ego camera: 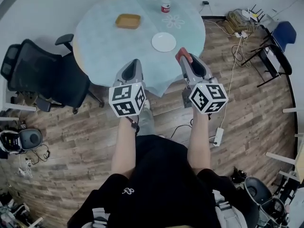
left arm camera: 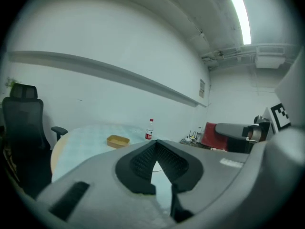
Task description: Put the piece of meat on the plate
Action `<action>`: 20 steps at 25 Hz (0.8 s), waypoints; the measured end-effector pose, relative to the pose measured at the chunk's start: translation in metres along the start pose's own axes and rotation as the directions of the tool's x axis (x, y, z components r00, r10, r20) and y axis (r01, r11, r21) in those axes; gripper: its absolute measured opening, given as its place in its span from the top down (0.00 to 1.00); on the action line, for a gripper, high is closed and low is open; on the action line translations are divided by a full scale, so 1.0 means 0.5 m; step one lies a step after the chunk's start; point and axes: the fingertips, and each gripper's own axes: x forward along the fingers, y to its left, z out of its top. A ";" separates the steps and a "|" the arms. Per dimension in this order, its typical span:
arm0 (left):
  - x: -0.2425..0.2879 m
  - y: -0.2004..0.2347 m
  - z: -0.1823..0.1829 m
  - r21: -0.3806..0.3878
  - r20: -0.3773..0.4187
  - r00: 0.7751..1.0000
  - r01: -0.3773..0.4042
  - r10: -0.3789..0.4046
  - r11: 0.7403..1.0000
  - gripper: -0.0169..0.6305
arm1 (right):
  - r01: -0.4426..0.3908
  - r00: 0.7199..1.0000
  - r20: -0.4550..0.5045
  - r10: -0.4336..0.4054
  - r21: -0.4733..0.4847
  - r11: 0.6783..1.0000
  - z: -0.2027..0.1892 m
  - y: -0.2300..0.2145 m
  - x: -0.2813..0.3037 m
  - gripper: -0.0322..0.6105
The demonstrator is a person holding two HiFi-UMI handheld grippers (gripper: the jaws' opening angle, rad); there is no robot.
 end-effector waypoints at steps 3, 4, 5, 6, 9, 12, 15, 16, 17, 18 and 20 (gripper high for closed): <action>0.105 -0.006 -0.014 0.004 -0.060 0.996 0.059 -0.059 0.998 0.98 | 0.037 0.998 -0.047 -0.037 0.013 0.999 -0.024 -0.052 0.075 0.79; 0.138 0.003 -0.018 -0.002 -0.081 0.994 0.071 -0.071 0.997 0.98 | 0.049 0.997 -0.066 -0.048 0.019 0.999 -0.034 -0.067 0.103 0.79; 0.170 0.014 -0.021 -0.007 -0.103 0.991 0.083 -0.083 0.997 0.98 | 0.062 0.995 -0.085 -0.060 0.028 0.998 -0.044 -0.082 0.133 0.79; 0.202 0.027 -0.025 -0.013 -0.125 0.988 0.094 -0.095 0.996 0.98 | 0.076 0.992 -0.103 -0.072 0.040 0.996 -0.055 -0.096 0.163 0.79; 0.301 0.080 -0.049 -0.044 -0.195 0.973 0.114 -0.121 0.992 0.98 | 0.114 0.982 -0.161 -0.102 0.069 0.991 -0.096 -0.133 0.266 0.79; 0.390 0.138 -0.079 -0.069 -0.260 0.956 0.119 -0.133 0.990 0.98 | 0.130 0.967 -0.230 -0.111 0.068 0.989 -0.145 -0.150 0.363 0.79; 0.457 0.181 -0.105 -0.101 -0.306 0.941 0.118 -0.144 0.988 0.98 | 0.153 0.948 -0.290 -0.128 0.066 0.986 -0.187 -0.167 0.417 0.79; 0.474 0.190 -0.113 -0.109 -0.321 0.936 0.116 -0.146 0.987 0.98 | 0.167 0.942 -0.308 -0.138 0.070 0.984 -0.201 -0.176 0.425 0.79; 0.489 0.195 -0.122 -0.116 -0.339 0.929 0.116 -0.149 0.986 0.98 | 0.183 0.934 -0.325 -0.149 0.077 0.980 -0.216 -0.188 0.428 0.79; 0.501 0.193 -0.132 -0.120 -0.356 0.921 0.121 -0.156 0.985 0.98 | 0.202 0.925 -0.344 -0.161 0.086 0.976 -0.233 -0.202 0.429 0.79; 0.523 0.181 -0.153 -0.125 -0.388 0.905 0.135 -0.174 0.983 0.98 | 0.242 0.902 -0.392 -0.182 0.108 0.964 -0.275 -0.237 0.431 0.79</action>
